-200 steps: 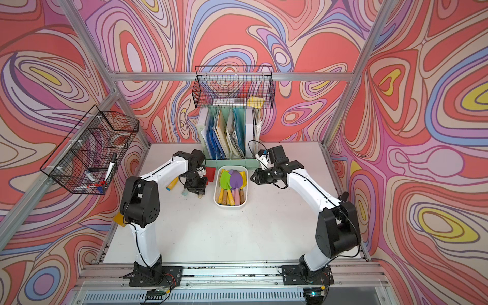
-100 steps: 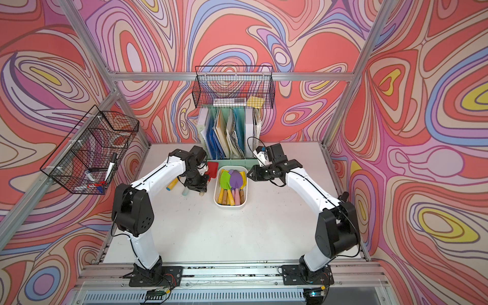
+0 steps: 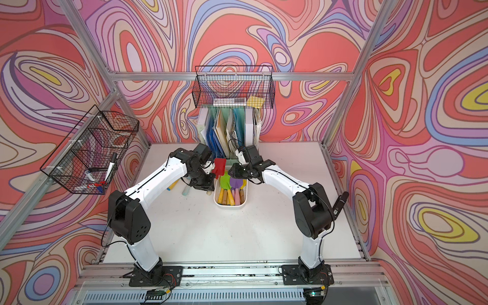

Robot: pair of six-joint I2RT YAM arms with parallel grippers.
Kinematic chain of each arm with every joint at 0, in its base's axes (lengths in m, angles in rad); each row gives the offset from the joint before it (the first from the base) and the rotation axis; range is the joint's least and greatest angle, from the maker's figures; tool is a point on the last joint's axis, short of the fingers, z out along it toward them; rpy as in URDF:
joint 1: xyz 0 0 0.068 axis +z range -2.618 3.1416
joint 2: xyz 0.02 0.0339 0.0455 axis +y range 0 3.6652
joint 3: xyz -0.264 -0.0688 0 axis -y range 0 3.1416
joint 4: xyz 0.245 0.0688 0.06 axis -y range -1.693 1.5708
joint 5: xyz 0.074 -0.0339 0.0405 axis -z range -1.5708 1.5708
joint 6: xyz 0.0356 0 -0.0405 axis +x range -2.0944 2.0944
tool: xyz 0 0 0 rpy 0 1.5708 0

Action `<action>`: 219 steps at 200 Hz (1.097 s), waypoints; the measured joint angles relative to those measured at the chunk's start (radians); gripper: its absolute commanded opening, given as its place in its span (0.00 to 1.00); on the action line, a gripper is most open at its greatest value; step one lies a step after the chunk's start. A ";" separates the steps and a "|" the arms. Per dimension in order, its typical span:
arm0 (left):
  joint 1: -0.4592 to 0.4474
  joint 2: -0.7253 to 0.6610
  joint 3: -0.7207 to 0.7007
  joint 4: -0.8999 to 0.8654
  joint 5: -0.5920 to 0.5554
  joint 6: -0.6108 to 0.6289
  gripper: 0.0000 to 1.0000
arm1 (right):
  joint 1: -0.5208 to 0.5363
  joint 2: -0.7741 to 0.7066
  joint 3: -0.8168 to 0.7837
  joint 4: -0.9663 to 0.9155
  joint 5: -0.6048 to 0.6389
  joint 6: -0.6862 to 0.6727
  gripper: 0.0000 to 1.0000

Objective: Put the shovel into the storage box
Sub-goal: Pick up the shovel from the center of the board.

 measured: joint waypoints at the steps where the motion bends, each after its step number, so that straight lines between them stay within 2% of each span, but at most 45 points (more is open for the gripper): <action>1: 0.000 0.000 0.000 0.000 0.000 -0.001 0.15 | 0.000 0.001 0.000 0.002 0.000 0.001 0.30; 176: -0.011 0.000 0.000 0.004 0.038 -0.018 0.15 | 0.008 0.048 0.067 0.086 -0.015 0.058 0.30; 197: -0.015 0.000 0.000 0.004 0.042 -0.020 0.15 | 0.009 0.063 0.075 0.087 -0.020 0.061 0.26; 219: -0.020 0.000 0.000 0.005 0.047 -0.023 0.15 | 0.011 0.076 0.080 0.087 -0.023 0.066 0.16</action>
